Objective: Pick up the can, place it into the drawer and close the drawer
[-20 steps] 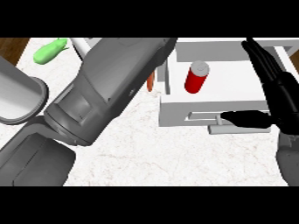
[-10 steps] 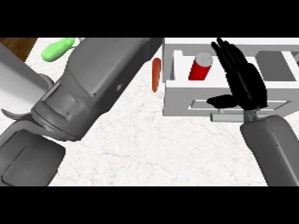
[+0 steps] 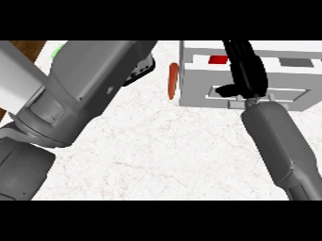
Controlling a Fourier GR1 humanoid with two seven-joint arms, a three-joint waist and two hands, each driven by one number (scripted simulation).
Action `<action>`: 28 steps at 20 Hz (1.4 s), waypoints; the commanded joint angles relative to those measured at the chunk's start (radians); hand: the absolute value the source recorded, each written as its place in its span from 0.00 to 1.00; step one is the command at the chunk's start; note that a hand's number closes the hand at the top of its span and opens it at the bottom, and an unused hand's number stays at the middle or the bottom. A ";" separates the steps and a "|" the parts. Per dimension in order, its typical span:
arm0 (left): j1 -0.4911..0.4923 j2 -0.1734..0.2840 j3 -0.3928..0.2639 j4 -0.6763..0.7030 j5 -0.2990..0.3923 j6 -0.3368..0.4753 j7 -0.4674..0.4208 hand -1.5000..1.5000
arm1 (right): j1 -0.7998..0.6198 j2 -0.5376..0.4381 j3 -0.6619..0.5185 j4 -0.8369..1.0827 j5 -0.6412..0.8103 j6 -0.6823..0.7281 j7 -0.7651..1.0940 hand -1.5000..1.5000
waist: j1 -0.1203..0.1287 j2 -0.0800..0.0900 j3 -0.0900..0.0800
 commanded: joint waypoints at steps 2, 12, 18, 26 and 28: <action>0.066 0.029 -0.016 -0.071 -0.018 -0.012 0.025 0.00 | -0.127 0.035 -0.049 0.203 0.047 -0.152 0.014 0.00 | 0.032 -0.003 0.000; 0.142 0.107 -0.030 -0.235 -0.027 -0.040 0.123 0.00 | -0.343 -0.002 -0.126 0.454 0.053 -0.241 -0.009 0.00 | 0.063 -0.001 0.000; 0.238 0.145 -0.045 -0.310 -0.041 -0.052 0.118 0.00 | -0.453 -0.028 -0.149 0.523 0.048 -0.220 -0.033 0.00 | 0.076 0.008 0.000; 0.307 0.195 -0.046 -0.407 -0.035 -0.088 0.146 0.00 | -0.522 0.024 -0.246 0.514 -0.073 -0.190 -0.124 0.00 | 0.080 0.006 0.001; 0.314 0.212 -0.041 -0.442 -0.031 -0.077 0.176 0.00 | -0.512 0.009 -0.267 0.518 -0.094 -0.184 -0.167 0.00 | 0.075 0.001 0.001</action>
